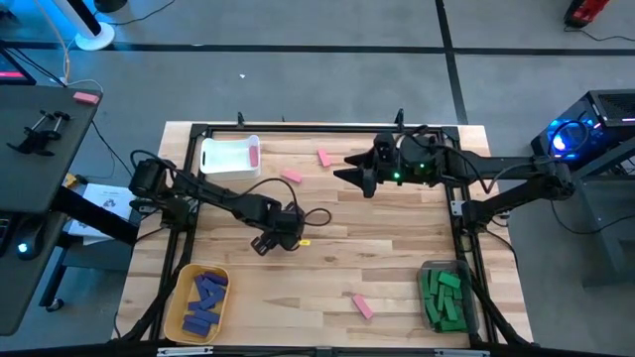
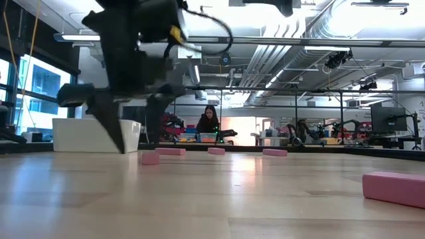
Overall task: Sort blocks
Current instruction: Put the pink block into the white bin
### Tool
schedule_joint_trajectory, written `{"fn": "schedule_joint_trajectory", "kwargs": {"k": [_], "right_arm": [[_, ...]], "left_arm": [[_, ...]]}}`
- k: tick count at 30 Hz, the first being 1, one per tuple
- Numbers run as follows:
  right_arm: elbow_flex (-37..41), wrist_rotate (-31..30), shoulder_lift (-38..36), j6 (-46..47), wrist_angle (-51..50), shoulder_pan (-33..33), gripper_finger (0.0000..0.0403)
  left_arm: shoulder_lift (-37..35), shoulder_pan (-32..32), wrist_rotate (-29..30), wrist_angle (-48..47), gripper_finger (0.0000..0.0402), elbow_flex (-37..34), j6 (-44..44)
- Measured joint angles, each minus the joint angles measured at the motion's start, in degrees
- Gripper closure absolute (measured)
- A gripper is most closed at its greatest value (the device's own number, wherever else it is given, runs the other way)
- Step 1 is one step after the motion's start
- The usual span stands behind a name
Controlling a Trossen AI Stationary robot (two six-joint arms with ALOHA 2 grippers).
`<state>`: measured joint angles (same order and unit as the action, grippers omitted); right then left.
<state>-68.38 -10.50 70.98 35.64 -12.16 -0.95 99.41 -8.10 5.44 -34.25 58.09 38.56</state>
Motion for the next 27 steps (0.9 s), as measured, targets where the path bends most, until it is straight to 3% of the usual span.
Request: {"fn": "schedule_joint_trajectory", "kwargs": {"k": [6,14,19,22,26,27], "right_arm": [[0.0,-0.02,0.25,0.39,-1.41,0.0,0.0147],[-0.02,0.0,1.03,1.9,-1.41,0.0,0.0147],[-0.02,0.0,1.44,2.91,-2.13,0.56,0.0147],[-0.02,-0.24,1.44,2.94,-2.23,1.19,0.0147],[-0.02,-1.73,1.44,2.49,-2.23,1.88,0.0147],[-0.02,-2.1,1.44,2.51,-2.21,1.88,0.0147]], "left_arm": [[0.14,1.88,-1.45,4.46,0.0161,1.16,4.06],[4.25,5.19,-4.63,2.34,0.0161,1.19,8.49],[6.37,5.97,-7.49,0.18,0.0167,1.43,5.62],[6.67,5.96,-9.01,-2.71,0.0213,1.52,-1.59],[6.04,6.37,-11.95,-4.16,0.0341,1.5,-8.85],[5.6,6.71,-13.53,-4.97,0.0352,1.52,-10.69]]}}
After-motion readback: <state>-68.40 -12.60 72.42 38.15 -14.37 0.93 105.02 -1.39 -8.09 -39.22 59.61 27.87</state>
